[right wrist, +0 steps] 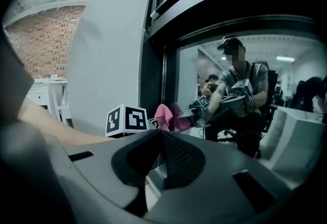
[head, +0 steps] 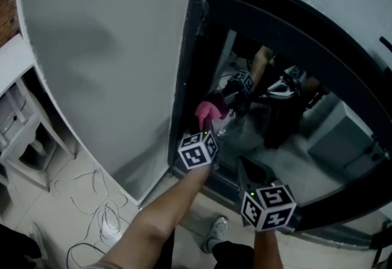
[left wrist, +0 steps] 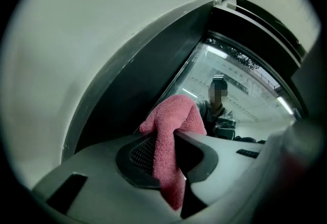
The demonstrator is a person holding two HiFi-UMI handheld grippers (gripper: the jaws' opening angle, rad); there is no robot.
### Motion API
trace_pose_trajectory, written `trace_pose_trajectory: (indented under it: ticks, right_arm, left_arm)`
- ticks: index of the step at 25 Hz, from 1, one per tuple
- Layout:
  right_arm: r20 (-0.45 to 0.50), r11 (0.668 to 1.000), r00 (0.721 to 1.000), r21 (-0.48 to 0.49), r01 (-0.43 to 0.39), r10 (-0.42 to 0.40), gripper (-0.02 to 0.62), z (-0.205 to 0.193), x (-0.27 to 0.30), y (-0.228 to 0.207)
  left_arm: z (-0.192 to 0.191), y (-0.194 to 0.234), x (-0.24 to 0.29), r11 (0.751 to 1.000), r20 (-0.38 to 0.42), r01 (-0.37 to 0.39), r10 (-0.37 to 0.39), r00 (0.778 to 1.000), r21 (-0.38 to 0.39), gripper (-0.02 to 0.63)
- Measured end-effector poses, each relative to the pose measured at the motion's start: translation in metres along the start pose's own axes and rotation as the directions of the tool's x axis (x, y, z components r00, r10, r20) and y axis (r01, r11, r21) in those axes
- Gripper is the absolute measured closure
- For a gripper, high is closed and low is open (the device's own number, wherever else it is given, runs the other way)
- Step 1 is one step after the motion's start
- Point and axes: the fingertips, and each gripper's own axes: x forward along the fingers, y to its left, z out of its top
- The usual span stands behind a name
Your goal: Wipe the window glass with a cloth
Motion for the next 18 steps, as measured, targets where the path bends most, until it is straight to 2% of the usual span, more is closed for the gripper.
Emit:
trace_pose_trajectory:
  ticks: [7,18]
  right_arm:
    - [0.042,1.0,0.999,-0.018,0.006,-0.005,0.597,0.029,-0.015,0.002]
    - [0.077,0.999,0.997,-0.047,0.026,-0.023,0.597,0.056,-0.032,-0.004]
  left_arm:
    - [0.062,-0.03,0.001,0.998,0.068,0.044,-0.046,0.997,0.039,0.551]
    - [0.131,-0.076,0.0,0.991,0.156,0.116,-0.125,0.98,0.068,0.551]
